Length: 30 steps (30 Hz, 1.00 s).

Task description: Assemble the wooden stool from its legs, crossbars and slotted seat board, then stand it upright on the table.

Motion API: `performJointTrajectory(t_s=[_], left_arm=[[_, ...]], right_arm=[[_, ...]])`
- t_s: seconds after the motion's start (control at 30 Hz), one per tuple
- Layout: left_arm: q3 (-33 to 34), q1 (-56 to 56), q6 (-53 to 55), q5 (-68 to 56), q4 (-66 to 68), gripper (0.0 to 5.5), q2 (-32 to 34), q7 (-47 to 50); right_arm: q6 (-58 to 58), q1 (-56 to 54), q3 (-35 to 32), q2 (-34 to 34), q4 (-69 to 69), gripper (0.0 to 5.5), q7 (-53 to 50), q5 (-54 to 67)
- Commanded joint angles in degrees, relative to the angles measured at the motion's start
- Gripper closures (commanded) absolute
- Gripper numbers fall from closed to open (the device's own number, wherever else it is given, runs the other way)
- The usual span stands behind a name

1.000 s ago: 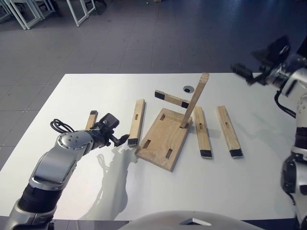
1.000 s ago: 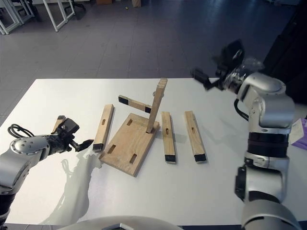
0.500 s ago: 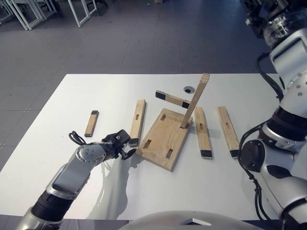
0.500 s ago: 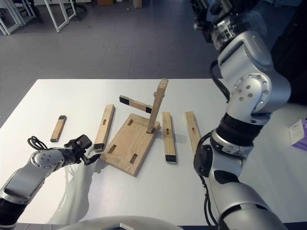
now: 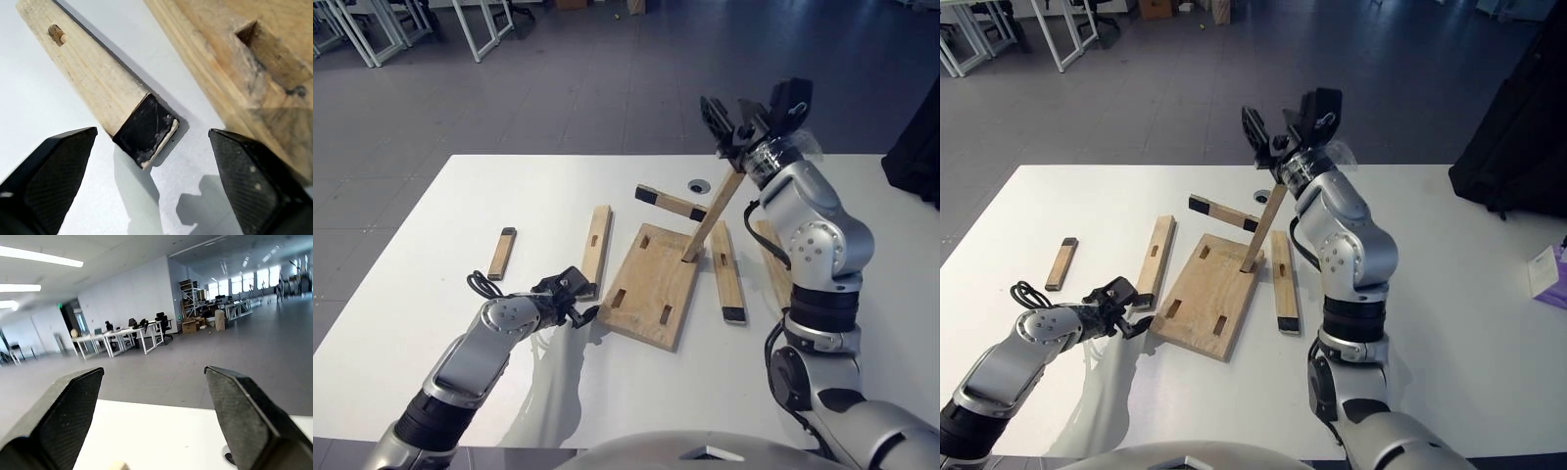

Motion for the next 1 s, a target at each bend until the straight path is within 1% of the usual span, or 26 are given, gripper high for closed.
performJointTrajectory(t_s=[0.03, 0.07, 0.13, 0.17, 0.23, 0.27, 0.33, 0.47, 0.6, 0.73, 0.83, 1.0], left_arm=[[-1.79, 1.96, 2.10, 0.15, -0.28, 1.28, -1.22, 0.10], [-1.80, 2.17, 2.38, 0.19, -0.61, 1.28, -1.46, 0.31], [-1.95, 2.67, 3.06, 0.15, -1.64, 1.28, -2.01, 0.71], [-2.44, 2.99, 3.55, 0.07, -2.56, 1.28, -2.20, 0.76], [-3.49, 3.87, 5.17, -0.50, -5.51, 1.28, -2.25, 0.40], [-3.64, 4.34, 6.12, -0.94, -7.12, 1.28, -2.37, 0.36], [-3.70, 5.29, 8.17, -1.54, -10.05, 1.28, -2.95, 1.03], [-3.46, 5.67, 10.12, -1.97, -11.48, 1.28, -3.65, 1.88], [-3.74, 3.38, 11.15, -1.99, -10.65, 1.28, -4.88, 2.90], [-5.05, 1.56, 12.00, -1.73, -10.10, 1.28, -7.13, 4.27], [-5.91, 1.13, 12.72, -1.93, -10.52, 1.28, -8.22, 5.09], [-5.26, 0.04, 13.71, -2.75, -11.18, 1.28, -8.83, 5.09]], right_arm=[[0.54, -10.86, -10.03, -4.88, -2.54, 1.71, -3.97, 5.95], [0.51, -11.74, -11.18, -6.74, -2.44, 1.71, -4.27, 5.84], [0.99, -9.48, -11.16, -11.19, -1.65, 1.71, -3.74, 3.12], [2.27, -4.93, -9.12, -14.51, -2.04, 1.51, -2.30, 0.81], [6.56, 6.49, -6.09, -18.61, -5.97, 1.15, 0.07, -1.05], [8.98, 11.34, -5.51, -19.08, -9.01, 0.87, 0.29, -0.73], [12.66, 20.37, -4.71, -18.50, -14.96, 0.54, 0.05, -0.02], [15.64, 31.87, -2.20, -18.18, -18.88, 0.49, 1.48, -0.21], [13.84, 38.70, 1.07, -19.98, -16.29, 0.49, 4.23, -2.95], [7.73, 43.63, 2.21, -23.21, -10.32, 0.49, 6.72, -8.23], [4.59, 45.04, 2.91, -24.45, -6.37, 0.49, 8.97, -10.46], [2.51, 46.84, 6.38, -23.77, -2.13, 0.49, 11.39, -13.00]])
